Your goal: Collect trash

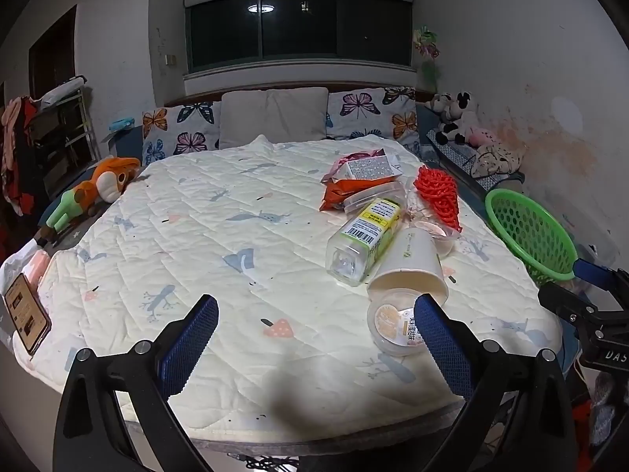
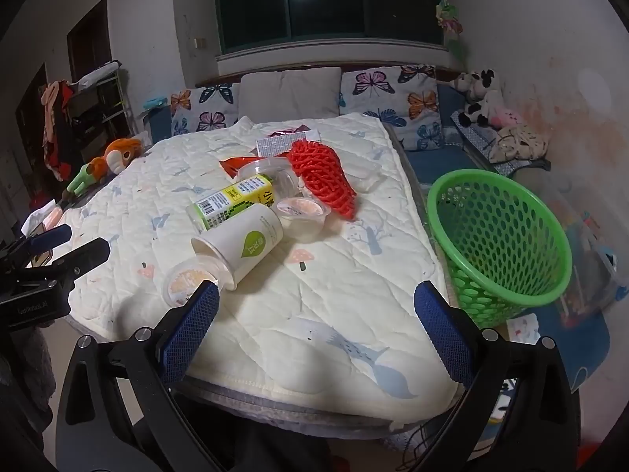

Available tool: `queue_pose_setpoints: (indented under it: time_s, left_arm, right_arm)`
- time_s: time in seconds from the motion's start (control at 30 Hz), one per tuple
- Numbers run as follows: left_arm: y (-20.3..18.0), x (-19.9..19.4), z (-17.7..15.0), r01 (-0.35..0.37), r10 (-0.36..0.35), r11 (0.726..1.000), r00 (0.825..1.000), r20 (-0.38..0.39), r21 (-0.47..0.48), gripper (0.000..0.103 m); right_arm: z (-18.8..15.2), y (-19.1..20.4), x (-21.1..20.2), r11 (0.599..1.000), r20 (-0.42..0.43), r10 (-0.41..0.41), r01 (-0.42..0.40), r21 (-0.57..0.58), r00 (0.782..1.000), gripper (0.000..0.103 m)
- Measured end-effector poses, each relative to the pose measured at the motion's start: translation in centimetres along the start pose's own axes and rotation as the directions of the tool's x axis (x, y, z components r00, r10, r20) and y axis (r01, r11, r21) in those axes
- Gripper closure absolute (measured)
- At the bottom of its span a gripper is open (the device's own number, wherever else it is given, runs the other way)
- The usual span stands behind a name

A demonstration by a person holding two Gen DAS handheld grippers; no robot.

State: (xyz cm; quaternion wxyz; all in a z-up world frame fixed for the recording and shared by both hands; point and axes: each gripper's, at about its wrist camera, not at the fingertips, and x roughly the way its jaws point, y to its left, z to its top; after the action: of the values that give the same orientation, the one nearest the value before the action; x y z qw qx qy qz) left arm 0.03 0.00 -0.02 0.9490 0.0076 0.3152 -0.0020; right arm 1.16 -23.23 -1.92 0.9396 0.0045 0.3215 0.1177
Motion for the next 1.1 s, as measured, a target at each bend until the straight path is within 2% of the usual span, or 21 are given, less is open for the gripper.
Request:
queue_pose_setpoints:
  time_s: [1.1]
  left_arm:
    - [0.0,-0.04,0.0,0.002,-0.002,1.0,1.0,-0.002,0.003,0.006]
  right_arm:
    - [0.07,0.0,0.17,1.0,0.001,0.009,-0.009,0.002,1.0,0.005]
